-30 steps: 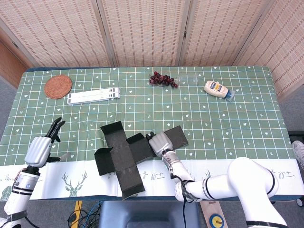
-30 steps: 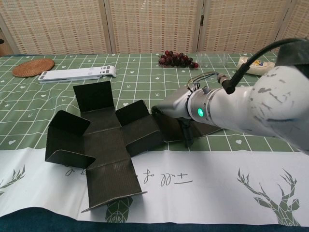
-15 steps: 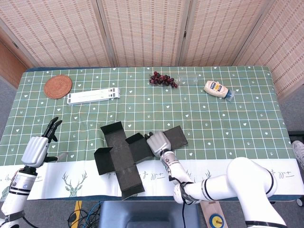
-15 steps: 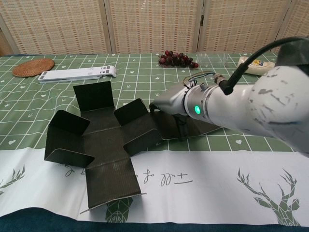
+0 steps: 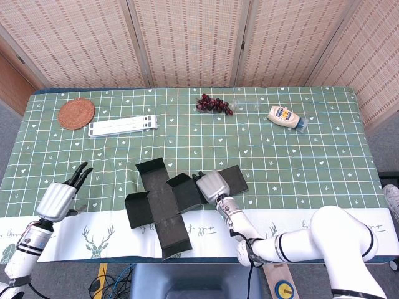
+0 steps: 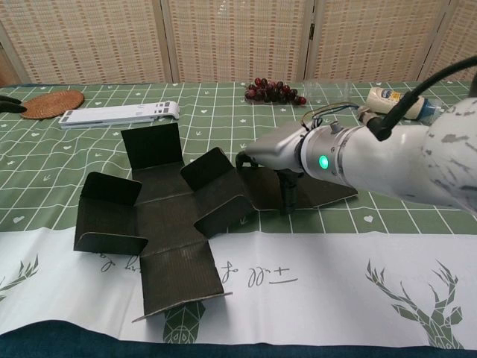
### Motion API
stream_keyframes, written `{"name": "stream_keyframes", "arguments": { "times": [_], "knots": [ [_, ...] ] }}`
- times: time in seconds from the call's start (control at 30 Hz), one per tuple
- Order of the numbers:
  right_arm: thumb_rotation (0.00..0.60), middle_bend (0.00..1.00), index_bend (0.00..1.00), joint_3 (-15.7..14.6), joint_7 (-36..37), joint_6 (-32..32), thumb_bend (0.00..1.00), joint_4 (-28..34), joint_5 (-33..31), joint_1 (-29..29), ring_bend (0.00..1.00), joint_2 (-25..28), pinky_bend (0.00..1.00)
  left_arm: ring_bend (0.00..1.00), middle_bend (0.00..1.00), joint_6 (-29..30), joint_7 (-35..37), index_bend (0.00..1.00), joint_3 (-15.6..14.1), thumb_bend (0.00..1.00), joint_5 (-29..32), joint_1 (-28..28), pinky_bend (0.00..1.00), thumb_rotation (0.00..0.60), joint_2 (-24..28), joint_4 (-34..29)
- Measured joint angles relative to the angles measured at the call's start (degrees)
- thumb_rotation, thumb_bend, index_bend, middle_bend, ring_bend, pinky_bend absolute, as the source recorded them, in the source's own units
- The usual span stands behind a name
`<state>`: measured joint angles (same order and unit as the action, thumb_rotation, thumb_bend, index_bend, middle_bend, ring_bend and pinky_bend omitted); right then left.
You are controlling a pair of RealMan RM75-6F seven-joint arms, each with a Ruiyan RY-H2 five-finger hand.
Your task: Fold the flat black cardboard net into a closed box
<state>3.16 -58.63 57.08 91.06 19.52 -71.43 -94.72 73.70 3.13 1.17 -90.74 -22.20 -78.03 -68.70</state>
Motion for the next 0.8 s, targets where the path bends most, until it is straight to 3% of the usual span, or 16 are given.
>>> {"name": "stream_keyframes", "arguments": {
  "times": [0.23, 0.8],
  "knots": [
    [0.600, 0.24, 0.20, 0.0, 1.3, 0.1, 0.39, -0.3, 1.3, 0.8, 0.80, -0.1, 0.96, 0.47, 0.00, -0.9, -0.5, 0.00, -1.0, 0.10, -2.2, -1.7, 0.78, 0.600, -3.9, 0.7],
    [0.600, 0.25, 0.20, 0.2, 2.8, 0.5, 0.39, 0.2, 3.3, 1.9, 0.80, -0.2, 0.96, 0.47, 0.00, -3.1, -1.7, 0.00, 0.2, 0.10, -2.1, -5.5, 0.78, 0.600, -9.2, -1.4]
  ]
}}
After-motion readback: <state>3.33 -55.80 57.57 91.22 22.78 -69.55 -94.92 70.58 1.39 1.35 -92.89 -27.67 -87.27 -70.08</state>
